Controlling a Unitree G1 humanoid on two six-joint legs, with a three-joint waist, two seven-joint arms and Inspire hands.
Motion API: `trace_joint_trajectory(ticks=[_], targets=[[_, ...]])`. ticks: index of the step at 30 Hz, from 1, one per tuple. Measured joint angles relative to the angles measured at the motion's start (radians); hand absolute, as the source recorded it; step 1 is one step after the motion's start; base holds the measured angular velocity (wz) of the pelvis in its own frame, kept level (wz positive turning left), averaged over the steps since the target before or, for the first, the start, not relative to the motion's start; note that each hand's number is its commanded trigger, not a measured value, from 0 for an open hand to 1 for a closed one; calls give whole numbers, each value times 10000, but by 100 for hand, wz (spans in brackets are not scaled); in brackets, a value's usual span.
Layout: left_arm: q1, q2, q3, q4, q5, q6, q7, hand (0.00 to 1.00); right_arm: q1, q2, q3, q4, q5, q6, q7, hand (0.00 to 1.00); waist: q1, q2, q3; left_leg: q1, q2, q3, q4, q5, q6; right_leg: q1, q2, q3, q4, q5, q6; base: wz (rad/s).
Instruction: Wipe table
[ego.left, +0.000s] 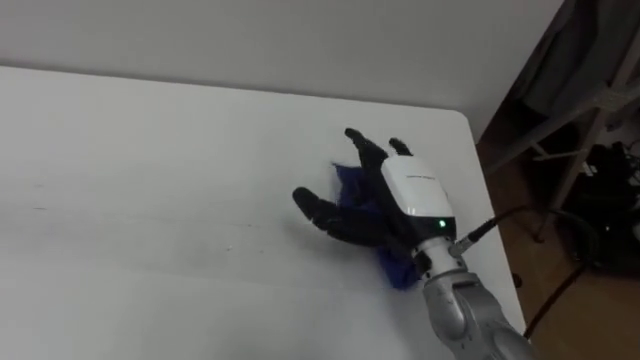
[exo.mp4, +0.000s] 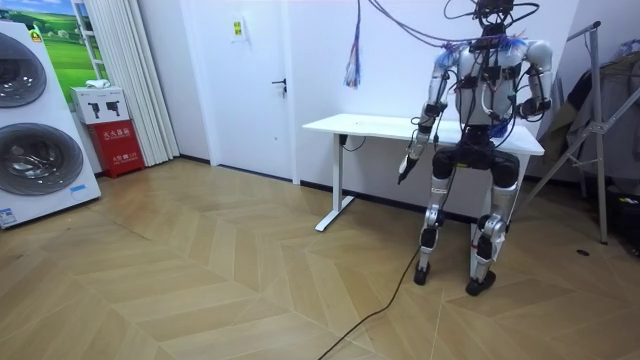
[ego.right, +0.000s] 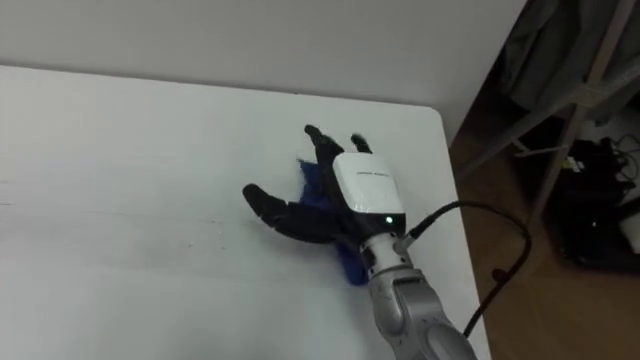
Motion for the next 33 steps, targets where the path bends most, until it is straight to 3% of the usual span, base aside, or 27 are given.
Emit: trace_joint_trajectory(ticks=[3,10,13,16,25,33], targets=[[-1,57,23,-8,-49,0,-159,0,-29,-14,-429,-630,128,-28,-199,0,-53,-119,42,-62,-2,-107,-9,26,6,-1,51,152,-58,11,9,14],[311,22,293,45,5,-6,-157,0,111,-101,-1494,-1513,142,-510,-807,0,-253,-144,9,123,31,-245,-59,45,-51,312,196,586,-332,9,7,6],[637,9,647,40,-19,-2,-147,0,132,-128,-1982,-1807,617,-519,-961,0,-418,-190,-90,202,54,-230,-157,64,-162,315,234,646,-334,7,5,-2],[933,-50,871,-25,-45,6,-150,0,570,-326,-2741,-1958,1610,-636,-1211,0,-552,-271,-152,210,48,-309,-154,133,-109,370,246,673,-340,7,6,8],[1054,-50,1399,-27,-3,8,-105,0,1416,-343,-4806,-1099,3762,-714,-2301,0,-1145,-337,-106,436,6,-312,-107,69,-131,576,213,859,-326,-55,-34,1],[1451,52,1629,-409,-139,8,-49,0,1693,-344,-6175,797,6239,-674,-3615,0,-1696,-164,-40,505,29,-220,-169,64,-131,573,226,941,-334,7,145,-3]])
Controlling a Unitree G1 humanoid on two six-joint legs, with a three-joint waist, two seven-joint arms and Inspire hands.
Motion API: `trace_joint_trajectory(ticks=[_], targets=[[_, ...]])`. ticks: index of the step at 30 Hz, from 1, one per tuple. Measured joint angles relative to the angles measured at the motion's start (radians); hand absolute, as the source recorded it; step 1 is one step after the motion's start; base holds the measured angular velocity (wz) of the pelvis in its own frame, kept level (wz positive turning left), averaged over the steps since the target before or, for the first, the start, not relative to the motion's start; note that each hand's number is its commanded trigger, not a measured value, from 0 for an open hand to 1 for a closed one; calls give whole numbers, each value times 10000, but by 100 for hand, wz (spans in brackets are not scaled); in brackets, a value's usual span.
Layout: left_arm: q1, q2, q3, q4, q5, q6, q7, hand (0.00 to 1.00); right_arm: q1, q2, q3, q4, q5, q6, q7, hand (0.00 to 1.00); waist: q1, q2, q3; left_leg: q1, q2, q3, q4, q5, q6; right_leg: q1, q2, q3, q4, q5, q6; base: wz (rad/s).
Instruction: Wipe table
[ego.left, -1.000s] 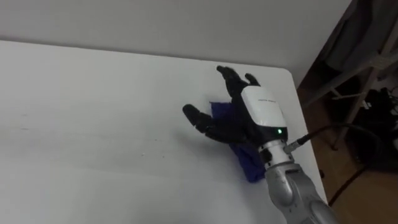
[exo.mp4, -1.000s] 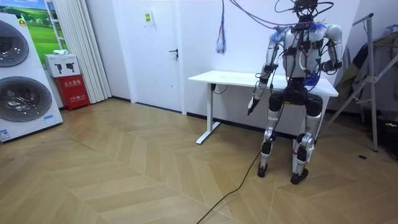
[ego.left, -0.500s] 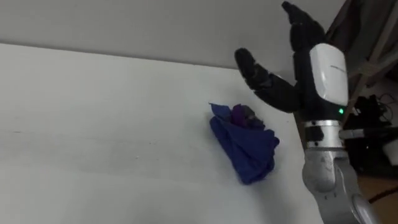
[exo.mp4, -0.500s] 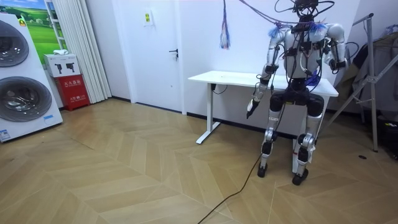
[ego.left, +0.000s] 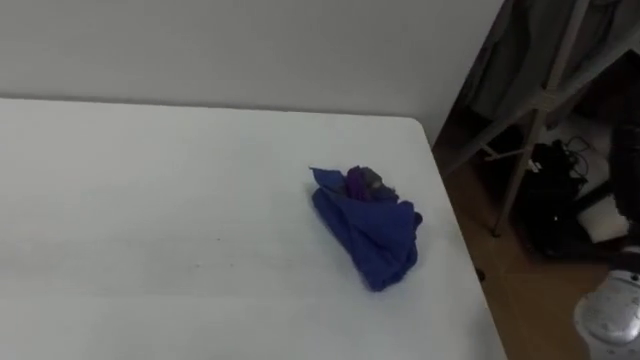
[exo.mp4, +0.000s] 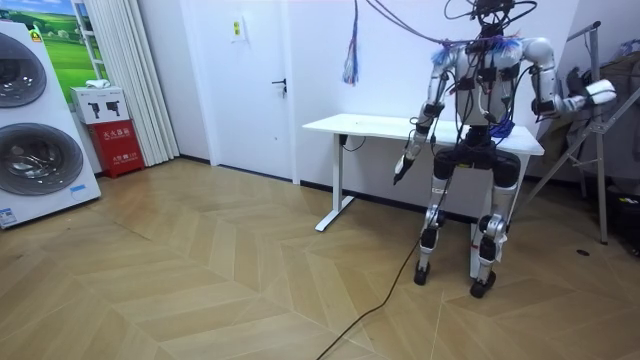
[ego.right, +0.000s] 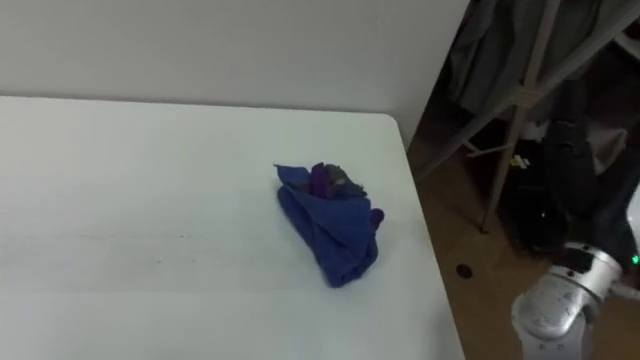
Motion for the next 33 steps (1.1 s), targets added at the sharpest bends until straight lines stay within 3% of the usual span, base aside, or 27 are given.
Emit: trace_joint_trajectory(ticks=[5,8,13,19,23,27,33], targets=[[209,-3,225,22,1,81,-5,0,4,-9,-548,1633,1419,126,-655,0,-134,12,13,-2,7,-5,0,-5,-19,-8,11,-7,-9,-24,33,0],[204,-23,315,6,-8,239,61,0,211,22,-575,2617,2185,265,-845,0,-155,-24,-19,-23,-14,-13,1,-36,28,-27,7,27,-6,-81,-24,0],[188,-36,293,-211,-17,415,282,0,382,8,-575,4114,3263,387,-866,0,-325,36,-24,13,-94,-110,20,-10,11,88,-80,-64,-50,-83,-29,7],[33,-23,379,-234,66,407,276,0,423,95,-443,7684,4668,535,-301,0,-333,106,-73,21,-171,-247,34,-68,144,160,-177,-109,-43,-82,-27,4],[33,-47,360,41,210,416,275,0,772,125,-110,9128,4644,943,1024,0,-319,167,-73,50,-180,-280,32,-67,143,207,-166,-170,-39,-78,-20,1],[-12,-138,328,279,202,468,283,0,877,159,746,9460,3455,1344,2041,0,-218,272,-43,55,-175,-278,31,-68,143,176,-142,-138,-55,-81,-19,-2],[-503,-241,-280,746,189,491,333,0,195,623,2074,9431,1859,1344,3105,0,209,334,-44,11,-137,-364,22,-68,143,287,-22,-167,-381,82,-19,2]])
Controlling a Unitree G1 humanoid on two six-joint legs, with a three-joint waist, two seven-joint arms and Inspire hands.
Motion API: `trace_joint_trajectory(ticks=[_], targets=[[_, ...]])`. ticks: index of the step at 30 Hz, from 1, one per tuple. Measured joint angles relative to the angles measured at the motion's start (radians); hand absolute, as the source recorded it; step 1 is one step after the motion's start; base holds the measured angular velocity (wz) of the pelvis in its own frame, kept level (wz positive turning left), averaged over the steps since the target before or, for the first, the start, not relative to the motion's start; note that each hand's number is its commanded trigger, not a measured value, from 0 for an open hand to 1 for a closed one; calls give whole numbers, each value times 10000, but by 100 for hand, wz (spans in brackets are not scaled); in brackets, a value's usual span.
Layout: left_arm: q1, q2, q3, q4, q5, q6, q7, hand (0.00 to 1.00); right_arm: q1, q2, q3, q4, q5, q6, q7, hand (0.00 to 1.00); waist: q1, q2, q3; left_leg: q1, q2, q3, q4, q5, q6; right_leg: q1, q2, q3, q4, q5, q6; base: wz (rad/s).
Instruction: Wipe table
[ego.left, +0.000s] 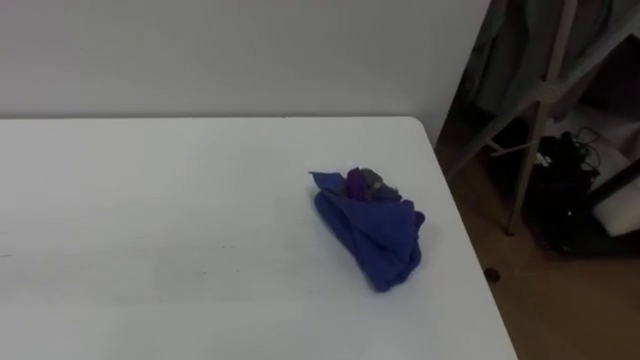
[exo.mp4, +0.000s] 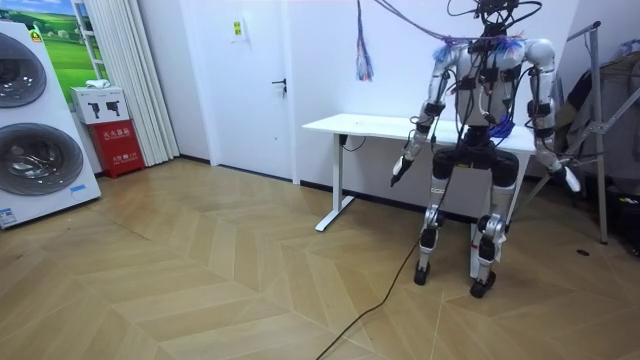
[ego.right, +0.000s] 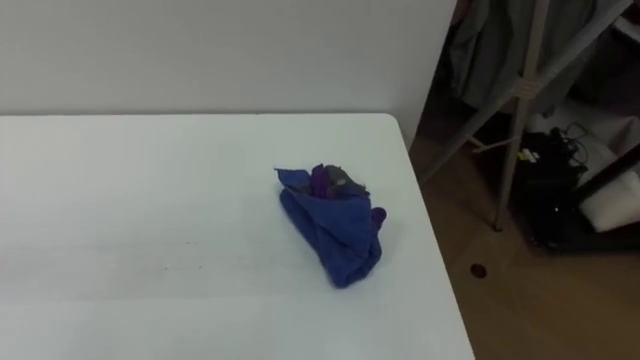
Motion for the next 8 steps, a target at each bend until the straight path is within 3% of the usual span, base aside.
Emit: trace_joint_trajectory(ticks=[8], targets=[[-301,-131,-782,25,-118,-15,37,0,-201,134,1188,-41,-516,15,889,0,56,81,19,-55,23,-71,-12,22,-36,15,15,-155,11,-1,5,3]])
